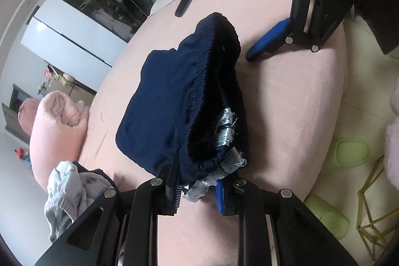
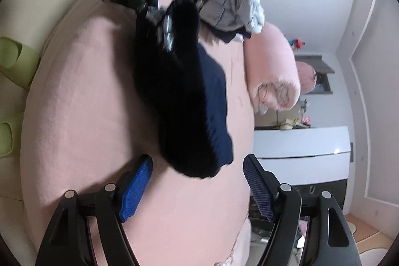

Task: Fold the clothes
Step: 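Lift the folded navy pants bundle with both grippers holding the waistband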

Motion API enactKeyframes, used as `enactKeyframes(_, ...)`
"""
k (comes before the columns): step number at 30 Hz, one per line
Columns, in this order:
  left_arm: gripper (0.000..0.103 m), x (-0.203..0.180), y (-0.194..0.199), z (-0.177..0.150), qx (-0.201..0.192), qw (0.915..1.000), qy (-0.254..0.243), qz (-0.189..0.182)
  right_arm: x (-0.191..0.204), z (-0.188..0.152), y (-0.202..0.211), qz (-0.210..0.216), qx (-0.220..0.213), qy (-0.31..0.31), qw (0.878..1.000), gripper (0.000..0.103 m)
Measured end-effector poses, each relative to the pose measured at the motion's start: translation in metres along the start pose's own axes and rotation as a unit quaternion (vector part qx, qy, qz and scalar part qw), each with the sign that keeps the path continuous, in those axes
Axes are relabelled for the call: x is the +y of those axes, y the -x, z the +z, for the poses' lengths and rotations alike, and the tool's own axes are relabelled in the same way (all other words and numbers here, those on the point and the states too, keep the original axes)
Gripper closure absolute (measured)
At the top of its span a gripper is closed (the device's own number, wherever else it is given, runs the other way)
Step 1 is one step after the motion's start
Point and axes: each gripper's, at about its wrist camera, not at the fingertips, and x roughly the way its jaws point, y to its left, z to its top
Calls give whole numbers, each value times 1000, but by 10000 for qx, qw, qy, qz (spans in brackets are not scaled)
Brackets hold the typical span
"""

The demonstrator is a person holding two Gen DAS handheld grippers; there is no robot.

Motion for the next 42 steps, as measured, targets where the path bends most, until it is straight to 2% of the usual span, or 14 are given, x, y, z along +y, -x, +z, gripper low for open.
enactKeyframes(3,84,4,0,3,10,9998,156,-108,-4,1,-4,89,16,-61,9999,28)
enactKeyframes(6,84,7,11,7,36,9995,255,-193,-4,4,-8,-38,-45,149,9999,28)
enactKeyframes(13,84,18,3,9,154,9973,593,-411,-2,13,-14,-31,-113,204,9997,31)
enactKeyframes(15,84,15,4,8,176,9965,687,-444,3,14,-15,45,-89,200,9997,45)
enactKeyframes(19,84,12,6,7,207,9953,798,-511,13,12,-12,113,-13,122,9999,63)
enactKeyframes(21,84,12,6,6,219,9952,794,-534,21,12,-11,138,34,181,9997,82)
enactKeyframes(24,84,14,6,8,266,9945,825,-583,31,12,-9,18,47,301,9995,84)
enactKeyframes(31,84,32,-3,10,450,9891,989,-990,18,14,-14,608,117,639,9960,84)
enactKeyframes(37,84,46,-8,15,629,9848,951,-1309,-11,13,-19,1148,109,271,9930,84)
enactKeyframes(42,84,51,2,24,608,9888,710,-1165,-29,14,-20,1334,76,263,9907,84)
